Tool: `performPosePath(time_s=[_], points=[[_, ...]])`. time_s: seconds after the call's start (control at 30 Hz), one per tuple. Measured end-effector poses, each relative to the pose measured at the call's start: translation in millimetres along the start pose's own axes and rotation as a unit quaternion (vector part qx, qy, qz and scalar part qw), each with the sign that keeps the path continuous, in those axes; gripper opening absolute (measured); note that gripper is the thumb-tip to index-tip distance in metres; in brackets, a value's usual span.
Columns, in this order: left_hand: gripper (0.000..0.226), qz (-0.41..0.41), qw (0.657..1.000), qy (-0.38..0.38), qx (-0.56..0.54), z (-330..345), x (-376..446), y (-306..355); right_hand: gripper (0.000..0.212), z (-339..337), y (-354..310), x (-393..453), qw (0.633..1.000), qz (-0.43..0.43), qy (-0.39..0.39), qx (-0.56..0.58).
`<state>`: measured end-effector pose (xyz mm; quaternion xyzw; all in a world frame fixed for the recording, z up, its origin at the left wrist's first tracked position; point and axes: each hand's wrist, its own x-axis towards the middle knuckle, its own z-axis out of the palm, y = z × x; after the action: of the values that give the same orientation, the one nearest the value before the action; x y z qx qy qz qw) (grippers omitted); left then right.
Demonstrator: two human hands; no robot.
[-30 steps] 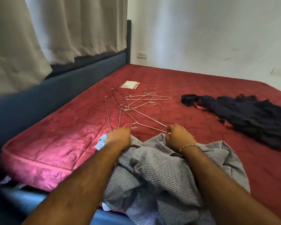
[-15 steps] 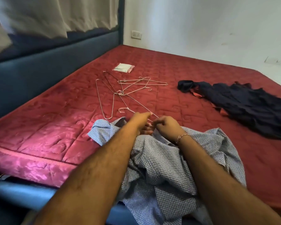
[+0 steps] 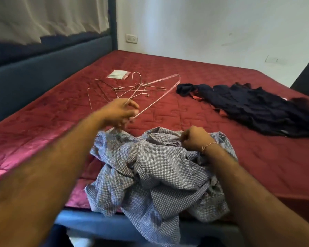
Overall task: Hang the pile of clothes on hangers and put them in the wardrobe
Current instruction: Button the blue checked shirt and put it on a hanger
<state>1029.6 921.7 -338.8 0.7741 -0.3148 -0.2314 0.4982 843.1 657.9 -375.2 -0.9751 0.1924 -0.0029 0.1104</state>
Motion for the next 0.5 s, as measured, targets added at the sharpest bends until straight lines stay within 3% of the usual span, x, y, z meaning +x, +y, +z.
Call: performPosePath(time_s=[0.1,0.2,0.3,0.37,0.5], points=[[0.031,0.019,0.976,-0.072,0.204,-37.8,-13.8,11.8,0.005,-4.0,7.9,0.8,0.994,0.046,0.025,0.098],[0.03,-0.008,0.951,-0.111,0.29,-57.5,-26.3,23.5,0.032,-0.7,3.2,1.6,0.992,0.072,-0.052,0.092],[0.024,-0.022,0.93,-0.136,0.34,-64.9,-36.4,35.5,0.008,-2.5,-0.8,8.7,0.993,0.083,0.002,0.084],[0.021,-0.026,0.926,-0.136,0.352,-67.1,-41.4,44.4,0.006,-11.2,4.7,13.6,0.987,0.096,0.038,0.127],[0.022,-0.029,0.915,-0.144,0.376,-68.9,-41.6,51.3,0.013,-31.3,19.2,14.5,0.983,0.094,-0.047,0.149]])
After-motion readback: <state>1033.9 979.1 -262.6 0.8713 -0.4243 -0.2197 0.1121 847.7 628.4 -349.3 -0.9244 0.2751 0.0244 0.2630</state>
